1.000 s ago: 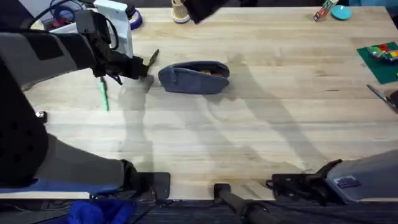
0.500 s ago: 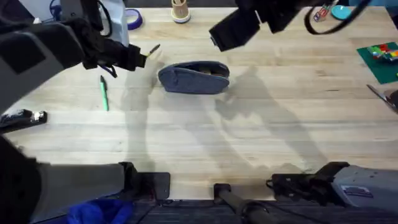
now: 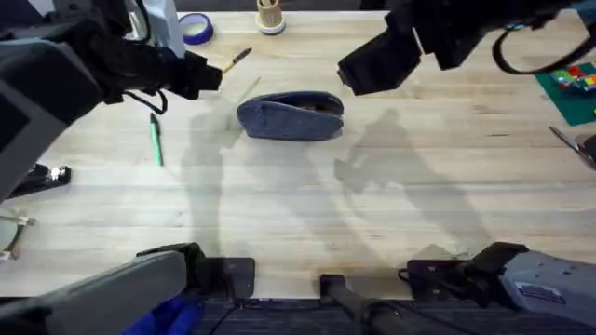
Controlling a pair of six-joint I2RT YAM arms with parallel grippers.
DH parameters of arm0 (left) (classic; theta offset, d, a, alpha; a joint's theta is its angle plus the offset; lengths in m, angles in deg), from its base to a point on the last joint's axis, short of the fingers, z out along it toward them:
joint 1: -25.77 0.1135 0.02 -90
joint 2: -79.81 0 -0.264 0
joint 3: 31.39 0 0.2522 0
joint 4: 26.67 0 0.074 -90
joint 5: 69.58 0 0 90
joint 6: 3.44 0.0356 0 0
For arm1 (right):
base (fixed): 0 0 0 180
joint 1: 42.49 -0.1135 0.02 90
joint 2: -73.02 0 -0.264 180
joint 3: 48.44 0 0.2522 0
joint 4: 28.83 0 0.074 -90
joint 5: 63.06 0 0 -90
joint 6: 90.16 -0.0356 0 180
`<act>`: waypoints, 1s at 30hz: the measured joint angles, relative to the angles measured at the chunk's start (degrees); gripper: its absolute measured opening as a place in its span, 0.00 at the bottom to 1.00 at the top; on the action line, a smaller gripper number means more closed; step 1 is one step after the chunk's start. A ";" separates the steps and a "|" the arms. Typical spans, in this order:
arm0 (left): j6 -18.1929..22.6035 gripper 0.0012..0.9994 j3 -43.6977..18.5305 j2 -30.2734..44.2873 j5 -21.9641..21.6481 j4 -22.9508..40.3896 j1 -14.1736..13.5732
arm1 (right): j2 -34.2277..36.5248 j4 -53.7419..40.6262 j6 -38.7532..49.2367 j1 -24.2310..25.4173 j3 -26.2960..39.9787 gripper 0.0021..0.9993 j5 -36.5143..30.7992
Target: Unzip the bag, pick up the pens from the table one at a time and place them inside, then zip the bag closed.
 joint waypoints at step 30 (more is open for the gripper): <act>35.42 0.04 0.00 0.32 37.46 0.84 -7.91 | -6.32 -9.99 0.02 0.14 -0.20 1.00 -0.06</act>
